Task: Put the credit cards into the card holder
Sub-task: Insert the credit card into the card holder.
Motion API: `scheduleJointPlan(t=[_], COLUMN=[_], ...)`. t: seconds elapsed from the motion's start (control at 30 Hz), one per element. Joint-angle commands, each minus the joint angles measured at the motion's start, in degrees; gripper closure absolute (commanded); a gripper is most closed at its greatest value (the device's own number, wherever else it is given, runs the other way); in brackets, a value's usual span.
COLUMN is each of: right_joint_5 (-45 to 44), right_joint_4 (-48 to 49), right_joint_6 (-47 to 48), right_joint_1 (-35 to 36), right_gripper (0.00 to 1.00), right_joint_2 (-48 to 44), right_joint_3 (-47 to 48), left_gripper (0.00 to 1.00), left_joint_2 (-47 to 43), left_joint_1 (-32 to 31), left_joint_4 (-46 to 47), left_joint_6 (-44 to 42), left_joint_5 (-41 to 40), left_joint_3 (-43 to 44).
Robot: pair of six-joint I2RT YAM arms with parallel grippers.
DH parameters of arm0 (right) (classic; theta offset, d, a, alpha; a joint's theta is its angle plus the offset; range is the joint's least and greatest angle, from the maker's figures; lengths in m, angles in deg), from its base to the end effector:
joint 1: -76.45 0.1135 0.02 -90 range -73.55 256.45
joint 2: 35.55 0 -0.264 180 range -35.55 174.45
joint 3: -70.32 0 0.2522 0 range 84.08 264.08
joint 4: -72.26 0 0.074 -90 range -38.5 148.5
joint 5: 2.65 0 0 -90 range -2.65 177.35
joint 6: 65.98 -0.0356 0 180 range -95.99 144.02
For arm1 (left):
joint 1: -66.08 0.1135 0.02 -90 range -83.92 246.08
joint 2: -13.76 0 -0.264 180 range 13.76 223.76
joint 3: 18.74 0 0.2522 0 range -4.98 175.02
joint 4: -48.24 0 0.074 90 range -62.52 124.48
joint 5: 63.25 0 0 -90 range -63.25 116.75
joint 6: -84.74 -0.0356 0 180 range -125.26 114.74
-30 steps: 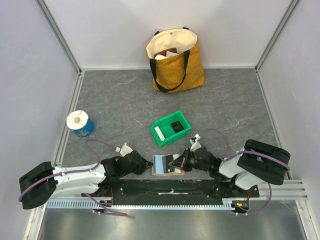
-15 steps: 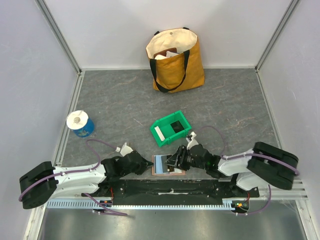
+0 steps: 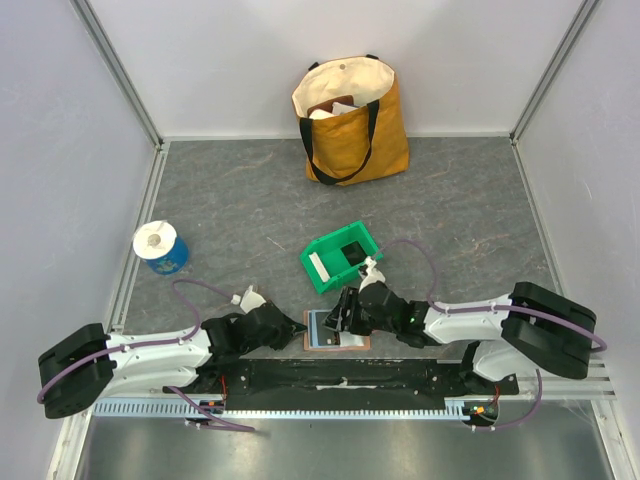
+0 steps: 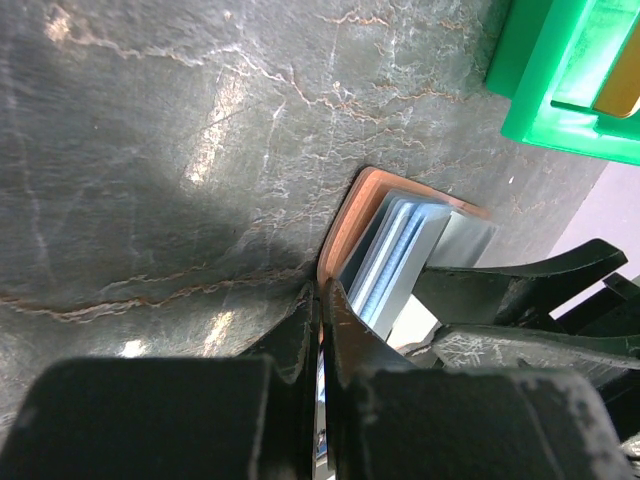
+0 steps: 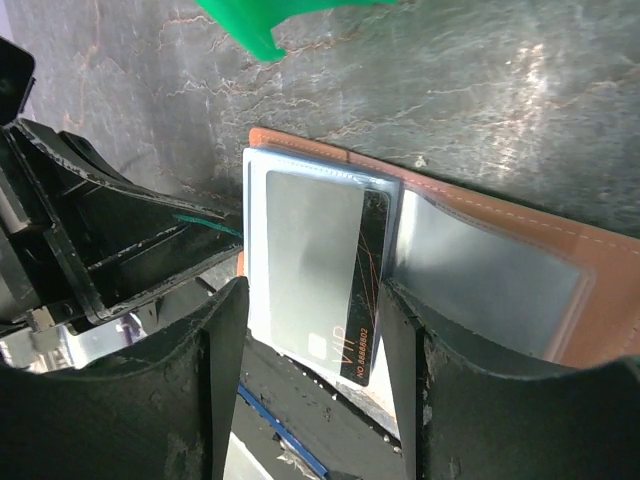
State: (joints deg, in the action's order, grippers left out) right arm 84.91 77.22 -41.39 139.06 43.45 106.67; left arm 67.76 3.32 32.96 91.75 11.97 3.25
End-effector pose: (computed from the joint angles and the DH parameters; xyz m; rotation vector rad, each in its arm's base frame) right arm 0.1126 0.2140 0.1348 0.0870 2.4934 1.0780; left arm 0.0777 -0.1312 0.1137 -0.8943 2.4534 -0.9444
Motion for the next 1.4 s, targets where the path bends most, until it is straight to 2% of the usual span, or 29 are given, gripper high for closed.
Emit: scheduleJointPlan(t=[0.0, 0.1, 0.2, 0.3, 0.57, 0.63, 0.73, 0.83, 0.9, 0.97, 1.07, 1.13, 1.2, 1.37], right_joint_5=[-0.6, -1.3, -2.8, -3.8, -2.6, -1.8, -0.5, 0.7, 0.7, 0.4, 0.2, 0.6, 1.3, 1.9], right_joint_4=[-3.5, -3.9, -5.1, -6.0, -6.0, -6.5, -10.7, -11.6, -13.0, -15.4, -15.2, -14.4, -14.0, -13.3], right_joint_6=[2.4, 2.7, 3.5, 3.8, 3.4, 3.4, 3.3, 2.3, 2.3, 2.7, 3.4, 3.9, 4.2, 4.8], right_joint_1=[3.0, 4.3, 4.7, 4.7, 4.7, 4.7, 4.7, 4.7, 4.7, 4.7, 4.7, 4.6, 4.6, 4.6], right_gripper=[0.39, 0.42, 0.53, 0.72, 0.88, 0.88, 0.77, 0.7, 0.74, 0.86, 0.93, 0.93, 0.85, 0.81], right_joint_2=[2.8, 2.7, 1.9, 0.8, -1.0, -1.0, 0.0, 0.4, 0.7, 1.2, 1.7, 2.4, 2.9, 3.3], right_joint_3=[3.1, 4.7, 6.1, 6.5, 7.1, 7.7, 10.2, 10.4, 11.0, 12.1, 12.7, 13.3, 14.2, 15.4], left_gripper=[0.98, 0.98, 0.98, 0.98, 0.98, 0.98, 0.98, 0.98, 0.98, 0.98, 0.98, 0.98, 0.98, 0.98], left_joint_2=[1.4, 0.8, 0.3, 0.3, 0.5, 0.6, 0.5, -0.2, -0.6, -1.1, -1.4, -1.3, -1.2, -1.3], left_joint_1=[-0.3, -0.3, -0.3, -0.3, -0.3, -0.3, -0.3, -0.3, -0.3, -0.3, -0.3, -0.3, -0.3, -0.4], left_joint_4=[-9.4, -10.0, -10.2, -10.4, -10.7, -10.6, -10.7, -11.3, -11.5, -11.5, -11.5, -11.6, -11.7, -11.7], left_joint_6=[-0.4, -0.3, -0.3, -0.3, -0.5, -0.2, -0.2, -0.1, 0.1, 0.5, 0.4, 0.3, 0.2, 0.5], left_joint_5=[-1.6, -1.7, -1.8, -1.8, -1.9, -2.1, -2.1, -2.1, -2.2, -2.4, -2.5, -2.5, -2.6, -2.9], left_joint_3=[-3.0, -3.0, -3.1, -3.0, -2.6, -2.7, -2.7, -2.8, -3.0, -3.3, -3.2, -3.0, -3.0, -2.9])
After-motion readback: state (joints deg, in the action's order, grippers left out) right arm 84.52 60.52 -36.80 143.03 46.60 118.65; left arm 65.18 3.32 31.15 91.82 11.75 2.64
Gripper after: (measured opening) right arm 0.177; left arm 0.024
